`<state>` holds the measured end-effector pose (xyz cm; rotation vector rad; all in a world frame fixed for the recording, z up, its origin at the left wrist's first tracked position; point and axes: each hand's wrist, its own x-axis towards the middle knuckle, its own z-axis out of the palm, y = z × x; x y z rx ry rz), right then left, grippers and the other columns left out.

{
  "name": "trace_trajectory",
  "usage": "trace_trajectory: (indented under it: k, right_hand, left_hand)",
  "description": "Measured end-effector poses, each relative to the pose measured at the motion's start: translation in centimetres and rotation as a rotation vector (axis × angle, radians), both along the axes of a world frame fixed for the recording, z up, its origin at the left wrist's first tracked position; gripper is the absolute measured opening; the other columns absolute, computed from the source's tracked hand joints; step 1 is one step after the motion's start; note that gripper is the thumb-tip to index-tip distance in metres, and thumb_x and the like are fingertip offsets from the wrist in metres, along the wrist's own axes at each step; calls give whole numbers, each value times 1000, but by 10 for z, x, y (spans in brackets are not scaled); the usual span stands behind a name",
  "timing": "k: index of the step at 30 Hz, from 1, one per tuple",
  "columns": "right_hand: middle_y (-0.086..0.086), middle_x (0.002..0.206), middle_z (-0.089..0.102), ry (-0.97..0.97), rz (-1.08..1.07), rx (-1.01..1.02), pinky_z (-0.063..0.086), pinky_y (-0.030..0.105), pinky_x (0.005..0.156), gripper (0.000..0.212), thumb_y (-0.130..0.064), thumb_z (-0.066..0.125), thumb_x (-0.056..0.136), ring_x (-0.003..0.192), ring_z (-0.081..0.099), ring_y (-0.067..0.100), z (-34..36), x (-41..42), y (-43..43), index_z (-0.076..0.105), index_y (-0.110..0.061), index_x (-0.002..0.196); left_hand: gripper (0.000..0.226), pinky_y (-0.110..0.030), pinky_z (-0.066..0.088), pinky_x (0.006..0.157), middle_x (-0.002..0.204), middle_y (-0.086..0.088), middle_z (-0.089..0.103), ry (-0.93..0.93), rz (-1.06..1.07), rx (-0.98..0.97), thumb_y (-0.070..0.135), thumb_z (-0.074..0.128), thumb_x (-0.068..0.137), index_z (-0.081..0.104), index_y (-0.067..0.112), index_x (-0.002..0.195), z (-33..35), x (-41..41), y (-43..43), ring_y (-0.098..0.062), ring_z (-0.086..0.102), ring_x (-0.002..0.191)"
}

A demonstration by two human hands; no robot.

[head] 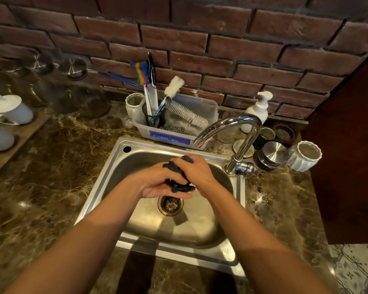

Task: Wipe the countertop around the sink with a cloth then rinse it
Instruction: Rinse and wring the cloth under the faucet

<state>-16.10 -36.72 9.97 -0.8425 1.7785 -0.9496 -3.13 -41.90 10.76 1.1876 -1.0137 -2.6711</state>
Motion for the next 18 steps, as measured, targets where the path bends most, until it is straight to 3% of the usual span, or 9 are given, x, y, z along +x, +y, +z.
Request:
trace_trajectory:
  k: [3, 6, 9, 11, 13, 15, 18]
  right_hand:
    - [3, 77, 73, 111, 150, -52, 56, 45, 83, 17, -36, 73, 84, 81, 67, 22, 7, -8, -6, 75, -20, 76]
    - [-2, 78, 66, 85, 178, -128, 54, 47, 87, 18, -35, 76, 76, 81, 63, 18, 5, -7, -11, 66, -32, 63]
    - [2, 98, 74, -59, 106, -222, 52, 48, 99, 5, -26, 80, 72, 97, 69, 22, 1, -7, -11, 75, -24, 74]
    - [11, 94, 76, -114, 80, -240, 54, 52, 98, 18, -22, 78, 74, 96, 70, 33, -6, -7, -8, 75, -7, 82]
    - [19, 83, 73, -252, 9, -246, 56, 54, 93, 14, -15, 76, 81, 83, 69, 41, -15, -6, -3, 69, -4, 78]
    - [18, 74, 69, -428, -87, -227, 58, 52, 85, 12, -8, 71, 90, 71, 65, 34, -23, -3, 0, 66, -8, 78]
    - [7, 63, 66, -328, -172, -201, 58, 38, 74, 12, -12, 71, 92, 61, 63, 17, -35, 0, 4, 70, -6, 82]
  left_hand:
    - [31, -25, 61, 64, 107, -25, 66, -15, -156, -10, -22, 54, 87, 63, -3, 110, 7, 1, -1, -24, 72, 79]
    - [26, -15, 46, 51, 89, -14, 65, -27, -203, -19, -21, 55, 88, 62, 1, 101, 6, -5, 0, -10, 59, 59]
    - [23, -13, 40, 46, 76, -8, 57, -68, -239, -57, -17, 61, 86, 61, 3, 97, 0, -13, -2, -7, 48, 49]
    - [19, -13, 34, 43, 68, -5, 49, -148, -288, -74, -14, 64, 86, 61, 4, 92, -9, -17, -3, -5, 40, 46]
    - [16, -13, 23, 38, 58, 0, 39, -228, -317, -52, -11, 61, 88, 64, 4, 86, -19, -22, 0, -4, 29, 42]
    - [28, -15, 17, 36, 51, 3, 33, -304, -313, -52, -9, 56, 91, 69, 7, 72, -32, -26, 7, -4, 22, 37]
    - [28, -18, 16, 35, 46, 4, 33, -410, -324, -149, -10, 54, 88, 58, 11, 71, -47, -32, 23, -5, 21, 36]
